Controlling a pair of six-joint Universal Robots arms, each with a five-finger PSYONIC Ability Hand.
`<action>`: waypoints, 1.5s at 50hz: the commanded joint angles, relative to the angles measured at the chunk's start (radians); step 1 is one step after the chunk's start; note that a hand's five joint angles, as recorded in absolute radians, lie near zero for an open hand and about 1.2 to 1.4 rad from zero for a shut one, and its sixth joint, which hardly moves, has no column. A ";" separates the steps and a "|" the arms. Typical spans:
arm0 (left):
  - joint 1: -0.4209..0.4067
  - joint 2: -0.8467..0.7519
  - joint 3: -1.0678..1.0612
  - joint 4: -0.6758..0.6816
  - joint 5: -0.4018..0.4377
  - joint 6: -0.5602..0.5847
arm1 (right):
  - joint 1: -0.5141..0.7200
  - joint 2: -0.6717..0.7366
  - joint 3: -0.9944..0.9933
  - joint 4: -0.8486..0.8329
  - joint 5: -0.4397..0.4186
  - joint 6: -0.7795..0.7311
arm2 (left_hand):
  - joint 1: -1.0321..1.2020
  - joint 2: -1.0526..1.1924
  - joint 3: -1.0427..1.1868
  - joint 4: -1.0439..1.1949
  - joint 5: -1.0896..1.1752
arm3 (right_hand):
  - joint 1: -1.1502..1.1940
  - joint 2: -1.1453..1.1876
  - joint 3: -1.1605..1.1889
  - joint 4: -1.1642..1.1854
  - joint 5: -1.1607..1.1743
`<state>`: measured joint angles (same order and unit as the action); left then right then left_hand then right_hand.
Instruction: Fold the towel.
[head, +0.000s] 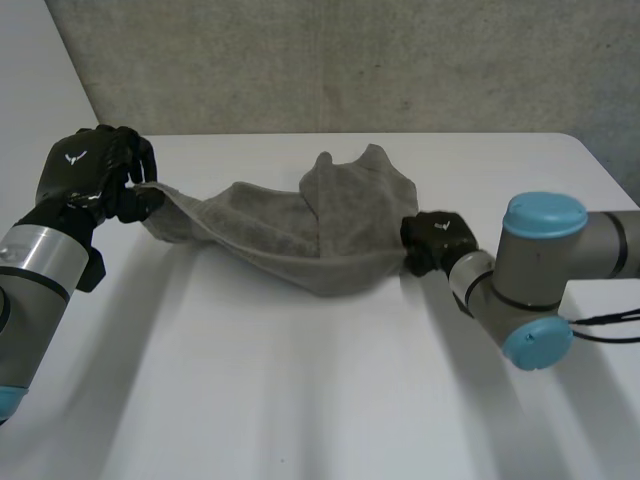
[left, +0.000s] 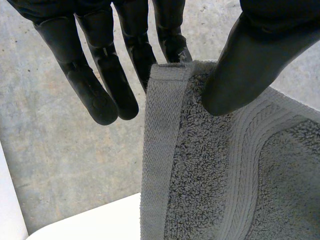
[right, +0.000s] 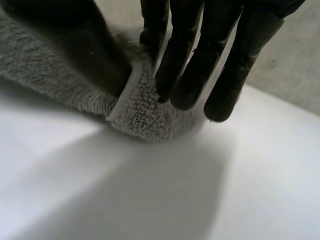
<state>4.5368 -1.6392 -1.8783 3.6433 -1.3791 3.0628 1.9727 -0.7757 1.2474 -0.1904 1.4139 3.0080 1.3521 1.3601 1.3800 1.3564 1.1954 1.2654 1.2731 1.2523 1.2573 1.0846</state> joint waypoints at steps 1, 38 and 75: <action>0.004 -0.001 -0.004 -0.002 0.000 -0.001 | -0.029 -0.251 0.053 -0.127 -0.003 0.124 | 0.044 0.036 0.016 0.040 0.026 | 0.131 0.123 0.144 0.139 0.137; -0.054 -0.264 0.322 -0.078 -0.008 0.114 | -0.028 -0.122 -0.401 0.378 0.042 -0.791 | 0.044 0.036 0.016 0.040 0.026 | 0.131 0.123 0.144 0.139 0.137; 0.087 -0.189 0.033 0.198 0.087 0.108 | -0.081 -0.085 -0.203 0.503 -0.279 -0.966 | 0.044 0.036 0.016 0.040 0.026 | 0.131 0.123 0.144 0.139 0.137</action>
<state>4.5928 -1.8322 -1.6805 3.7864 -1.3427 3.1296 1.8988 -0.9204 0.9579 0.1905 1.0802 2.0598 1.3525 1.3608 1.3829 1.3565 1.1973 1.3285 1.3402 1.3436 1.3353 1.1665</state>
